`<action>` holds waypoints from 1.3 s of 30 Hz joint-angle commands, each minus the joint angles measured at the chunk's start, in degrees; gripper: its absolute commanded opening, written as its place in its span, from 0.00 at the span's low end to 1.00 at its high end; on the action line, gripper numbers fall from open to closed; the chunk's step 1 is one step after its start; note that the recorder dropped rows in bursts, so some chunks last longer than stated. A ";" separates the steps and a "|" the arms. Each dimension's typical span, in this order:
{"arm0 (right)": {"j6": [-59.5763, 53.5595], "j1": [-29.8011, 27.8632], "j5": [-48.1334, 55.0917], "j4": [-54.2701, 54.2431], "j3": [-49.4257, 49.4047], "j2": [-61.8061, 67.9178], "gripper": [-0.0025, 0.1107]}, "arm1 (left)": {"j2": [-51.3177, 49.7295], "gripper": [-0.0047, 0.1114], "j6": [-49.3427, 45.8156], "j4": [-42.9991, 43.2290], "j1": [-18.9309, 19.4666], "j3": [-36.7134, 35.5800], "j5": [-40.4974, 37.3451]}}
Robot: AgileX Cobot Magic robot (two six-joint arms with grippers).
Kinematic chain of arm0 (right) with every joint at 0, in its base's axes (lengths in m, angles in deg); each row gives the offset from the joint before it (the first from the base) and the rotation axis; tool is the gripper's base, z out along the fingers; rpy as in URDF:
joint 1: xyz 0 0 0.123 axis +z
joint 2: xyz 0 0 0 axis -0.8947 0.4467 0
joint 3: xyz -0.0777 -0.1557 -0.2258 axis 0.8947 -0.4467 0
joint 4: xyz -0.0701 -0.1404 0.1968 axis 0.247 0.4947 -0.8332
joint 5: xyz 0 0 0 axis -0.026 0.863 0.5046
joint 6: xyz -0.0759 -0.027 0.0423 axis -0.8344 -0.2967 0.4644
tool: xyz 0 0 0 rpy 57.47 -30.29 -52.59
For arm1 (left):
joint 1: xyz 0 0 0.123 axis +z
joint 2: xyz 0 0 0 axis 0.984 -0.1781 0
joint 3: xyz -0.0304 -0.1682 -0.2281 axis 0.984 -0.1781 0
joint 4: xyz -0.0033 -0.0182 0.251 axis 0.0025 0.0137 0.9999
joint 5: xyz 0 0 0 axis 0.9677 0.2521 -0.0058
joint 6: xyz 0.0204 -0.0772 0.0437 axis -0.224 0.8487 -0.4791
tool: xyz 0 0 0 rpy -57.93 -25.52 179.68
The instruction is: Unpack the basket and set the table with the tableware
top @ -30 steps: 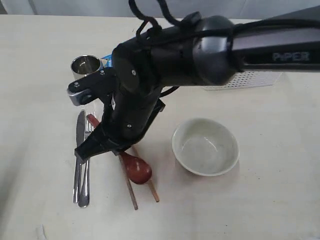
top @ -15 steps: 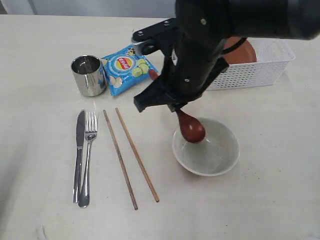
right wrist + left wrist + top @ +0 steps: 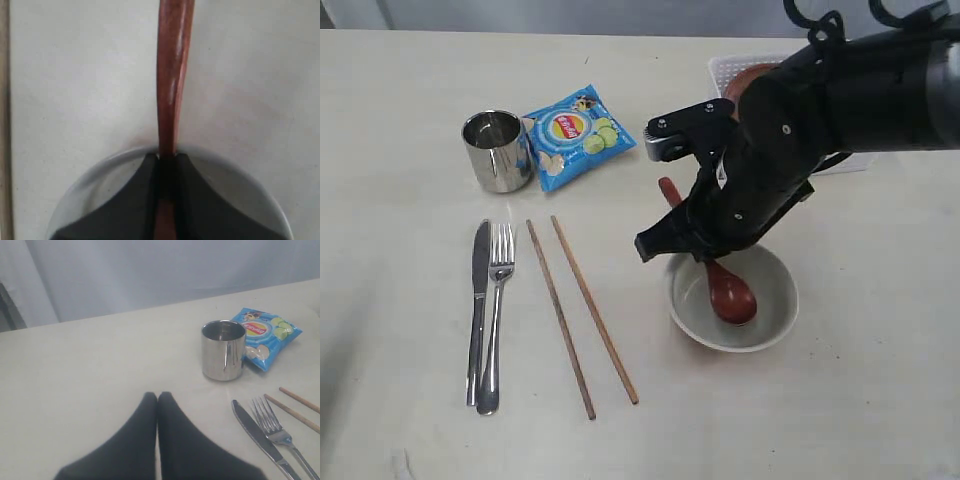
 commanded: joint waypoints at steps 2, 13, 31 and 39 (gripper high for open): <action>-0.58 -0.31 0.49 -0.31 -0.30 -0.46 0.35 | 0.16 0.04 -0.09 -0.66 -0.38 -0.20 0.09; -1.52 -0.21 10.01 -0.10 5.74 -2.83 0.45 | 0.16 0.04 -0.09 -0.66 -0.38 -0.20 0.09; -4.81 -23.20 16.44 1.35 -3.96 -7.93 0.02 | 0.16 0.04 -0.09 -0.66 -0.38 -0.20 0.09; -7.58 -24.73 3.20 -3.15 -11.10 -7.71 0.02 | 0.16 0.04 -0.09 -0.66 -0.38 -0.20 0.09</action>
